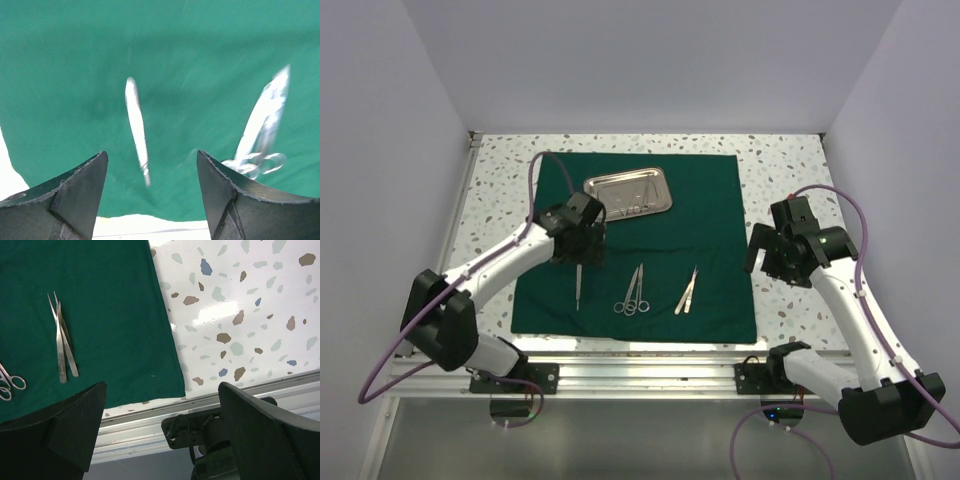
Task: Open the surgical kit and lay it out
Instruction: Place the medical item in the surgical kit, then pick up the medical item from the container.
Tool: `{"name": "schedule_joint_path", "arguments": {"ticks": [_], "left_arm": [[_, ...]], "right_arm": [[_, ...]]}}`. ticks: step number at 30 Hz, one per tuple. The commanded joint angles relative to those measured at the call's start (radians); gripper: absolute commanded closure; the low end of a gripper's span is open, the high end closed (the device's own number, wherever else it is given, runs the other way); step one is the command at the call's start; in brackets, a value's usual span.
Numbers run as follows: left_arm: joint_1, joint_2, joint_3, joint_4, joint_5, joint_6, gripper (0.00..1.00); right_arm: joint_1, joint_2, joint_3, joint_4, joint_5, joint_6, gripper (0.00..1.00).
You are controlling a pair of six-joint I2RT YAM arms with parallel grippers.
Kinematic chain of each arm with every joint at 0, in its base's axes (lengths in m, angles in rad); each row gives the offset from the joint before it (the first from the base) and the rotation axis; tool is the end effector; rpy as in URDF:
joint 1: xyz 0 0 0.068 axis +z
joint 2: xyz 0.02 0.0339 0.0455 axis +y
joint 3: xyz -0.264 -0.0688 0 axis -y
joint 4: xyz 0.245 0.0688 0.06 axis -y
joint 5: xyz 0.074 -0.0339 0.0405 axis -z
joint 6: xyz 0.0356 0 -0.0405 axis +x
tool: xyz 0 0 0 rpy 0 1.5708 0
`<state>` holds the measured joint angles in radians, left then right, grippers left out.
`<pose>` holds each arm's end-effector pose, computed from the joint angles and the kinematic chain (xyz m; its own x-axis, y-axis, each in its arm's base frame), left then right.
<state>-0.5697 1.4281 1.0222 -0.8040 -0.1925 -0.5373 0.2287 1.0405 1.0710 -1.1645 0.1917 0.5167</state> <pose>0.2308 -0.1397 0.2313 -0.9187 -0.0081 -0.3950 0.0027 0.9996 -0.0270 0.1726 0.0332 0.3100 -0.8385 0.3028 -0.4531 0.3107 0.9487 0.0589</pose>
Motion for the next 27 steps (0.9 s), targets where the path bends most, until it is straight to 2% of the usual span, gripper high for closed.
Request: {"name": "schedule_joint_path", "arguments": {"ticks": [1, 3, 7, 9, 11, 12, 16, 22, 27], "left_arm": [[0.024, 0.095, 0.271, -0.021, -0.07, 0.066, 0.25], [0.043, 0.159, 0.369, -0.015, -0.074, 0.121, 0.25], [0.093, 0.409, 0.657, -0.027, -0.067, 0.177, 0.3], [0.112, 0.491, 0.743, -0.034, -0.061, 0.195, 0.32], [0.129, 0.637, 0.879, -0.026, -0.047, 0.204, 0.35], [0.129, 0.638, 0.88, -0.027, -0.047, 0.204, 0.36], [0.157, 0.837, 1.089, -0.064, -0.053, 0.194, 0.43], [0.189, 0.942, 1.197, -0.069, -0.048, 0.178, 0.46], [0.197, 0.937, 1.165, -0.038, -0.055, 0.195, 0.46]], "right_arm": [[0.001, -0.005, 0.017, 0.006, 0.014, 0.012, 0.02], [0.0, -0.004, 0.017, 0.003, 0.014, 0.022, 0.02], [0.0, 0.015, 0.033, -0.007, 0.012, 0.039, 0.02], [0.0, 0.026, 0.058, -0.018, 0.022, 0.043, 0.02], [0.0, 0.041, 0.084, -0.037, 0.032, 0.048, 0.01], [0.0, 0.046, 0.09, -0.037, 0.034, 0.049, 0.01], [0.0, 0.072, 0.125, -0.072, 0.057, 0.057, 0.02], [0.0, 0.081, 0.145, -0.103, 0.095, 0.059, 0.02], [0.0, 0.095, 0.141, -0.1, 0.101, 0.069, 0.02]]}}
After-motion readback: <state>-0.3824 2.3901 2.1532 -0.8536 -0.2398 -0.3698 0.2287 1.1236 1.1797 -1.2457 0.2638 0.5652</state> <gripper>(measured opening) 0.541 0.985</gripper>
